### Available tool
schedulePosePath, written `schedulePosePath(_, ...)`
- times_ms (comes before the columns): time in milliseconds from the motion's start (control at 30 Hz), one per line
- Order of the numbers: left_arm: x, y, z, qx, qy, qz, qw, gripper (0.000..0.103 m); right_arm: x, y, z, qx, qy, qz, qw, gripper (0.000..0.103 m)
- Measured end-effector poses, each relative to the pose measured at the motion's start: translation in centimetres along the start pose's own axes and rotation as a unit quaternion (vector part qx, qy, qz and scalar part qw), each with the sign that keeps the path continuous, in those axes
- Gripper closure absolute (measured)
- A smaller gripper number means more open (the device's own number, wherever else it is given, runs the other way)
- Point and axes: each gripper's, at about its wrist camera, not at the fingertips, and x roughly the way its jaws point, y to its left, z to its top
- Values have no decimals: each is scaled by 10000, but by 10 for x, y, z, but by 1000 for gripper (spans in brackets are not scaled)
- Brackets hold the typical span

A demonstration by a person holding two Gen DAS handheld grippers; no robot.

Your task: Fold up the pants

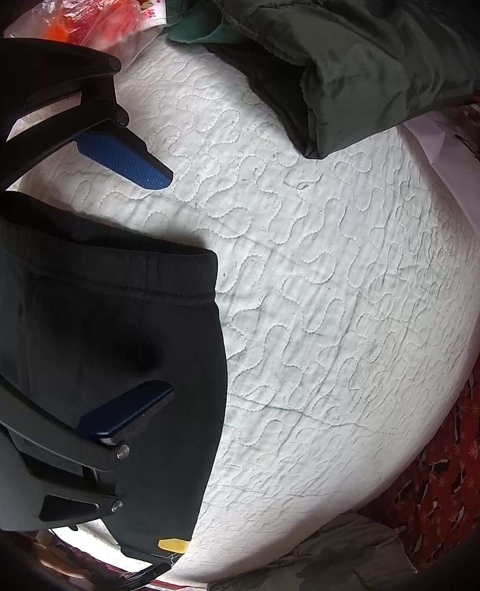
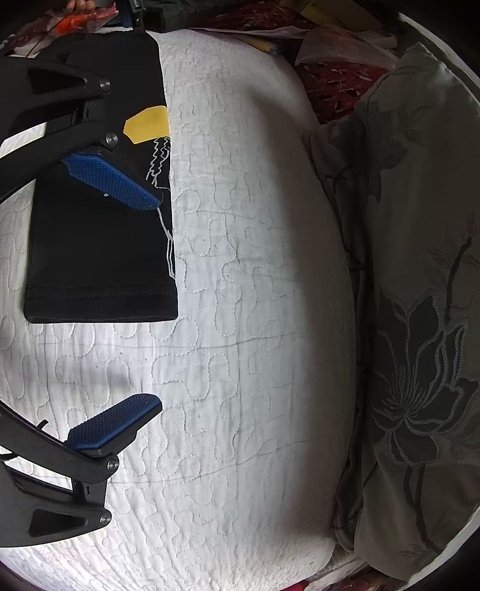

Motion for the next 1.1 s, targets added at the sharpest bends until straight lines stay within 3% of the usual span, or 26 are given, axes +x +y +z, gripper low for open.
schedulePosePath(100,5,-3,-1,99,54,57,9999,0,12,4,1,-38,208,174,9996,18)
schedulePosePath(233,9,-7,8,153,171,-31,9997,0,16,13,2,-225,207,155,9994,21)
schedulePosePath(333,14,-17,18,253,332,-206,9989,0,17,22,5,-377,257,135,9989,38)
schedulePosePath(400,13,-26,21,386,380,-251,9982,0,14,24,5,-455,273,218,9984,61)
schedulePosePath(467,10,-35,25,514,408,-255,9975,0,11,22,5,-482,310,424,9975,77)
schedulePosePath(633,6,-49,33,849,460,81,9953,5,5,22,-4,-592,375,603,9957,86)
schedulePosePath(767,16,-55,34,963,678,149,9929,24,2,21,-11,-632,353,687,9950,86)
schedulePosePath(833,26,-52,32,972,684,193,9927,28,3,22,-10,-653,343,674,9950,86)
schedulePosePath(900,24,-49,33,866,582,199,9943,41,5,24,-7,-680,347,634,9951,86)
schedulePosePath(967,20,-41,29,719,523,216,9958,69,6,27,-6,-692,342,581,9953,86)
schedulePosePath(1000,18,-38,30,680,492,242,9962,74,5,28,-6,-709,338,566,9953,88)
schedulePosePath(1100,4,-34,27,607,263,318,9973,79,3,33,-7,-778,289,535,9951,91)
